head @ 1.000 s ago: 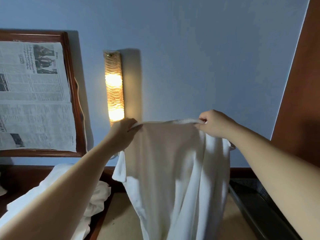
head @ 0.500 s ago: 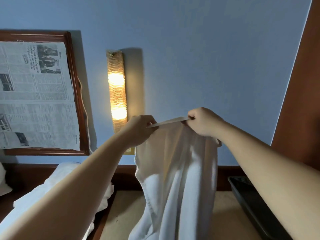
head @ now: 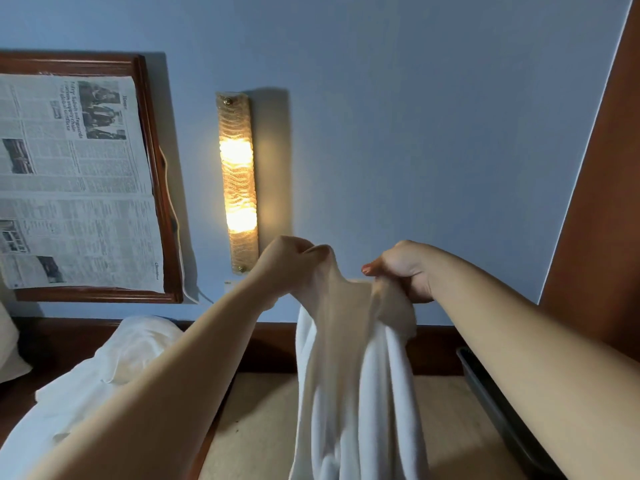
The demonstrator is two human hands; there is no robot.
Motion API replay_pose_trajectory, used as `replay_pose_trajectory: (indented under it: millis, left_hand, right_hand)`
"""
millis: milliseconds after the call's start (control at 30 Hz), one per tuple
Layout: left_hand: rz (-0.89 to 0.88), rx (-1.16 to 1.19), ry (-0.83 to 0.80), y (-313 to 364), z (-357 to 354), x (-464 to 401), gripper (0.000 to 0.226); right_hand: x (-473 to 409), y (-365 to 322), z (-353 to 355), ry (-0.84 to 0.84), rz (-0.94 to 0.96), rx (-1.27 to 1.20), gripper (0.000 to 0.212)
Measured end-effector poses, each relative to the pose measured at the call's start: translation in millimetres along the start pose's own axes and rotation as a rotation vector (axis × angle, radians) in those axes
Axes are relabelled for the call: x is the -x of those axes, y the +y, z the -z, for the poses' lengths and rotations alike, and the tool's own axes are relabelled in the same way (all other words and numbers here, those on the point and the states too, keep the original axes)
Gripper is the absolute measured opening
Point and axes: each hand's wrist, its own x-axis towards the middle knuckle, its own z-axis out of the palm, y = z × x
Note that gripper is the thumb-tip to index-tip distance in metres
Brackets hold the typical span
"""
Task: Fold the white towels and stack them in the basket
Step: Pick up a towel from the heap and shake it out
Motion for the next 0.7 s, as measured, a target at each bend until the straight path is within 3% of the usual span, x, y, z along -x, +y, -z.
replay_pose_trajectory:
  millis: [167, 400, 600, 700]
  left_hand:
    - [-0.049, 0.066, -0.080, 4, -18, 8, 0.028]
    - [-0.049, 0.085, -0.026, -9, -27, 13, 0.031]
    - [-0.026, 0.368, -0.079, -10, -34, 23, 0.013]
    - [-0.035, 0.479, -0.093, -12, -40, 29, 0.018]
  right_hand:
    - [-1, 11, -8, -0.081, -0.006, -0.349, 0.024]
    - [10, 27, -9, -0.042, 0.095, -0.314, 0.040]
    - [10, 28, -11, 0.017, 0.172, -0.537, 0.025]
    - [10, 26, -18, 0.019, 0.188, -0.640, 0.022]
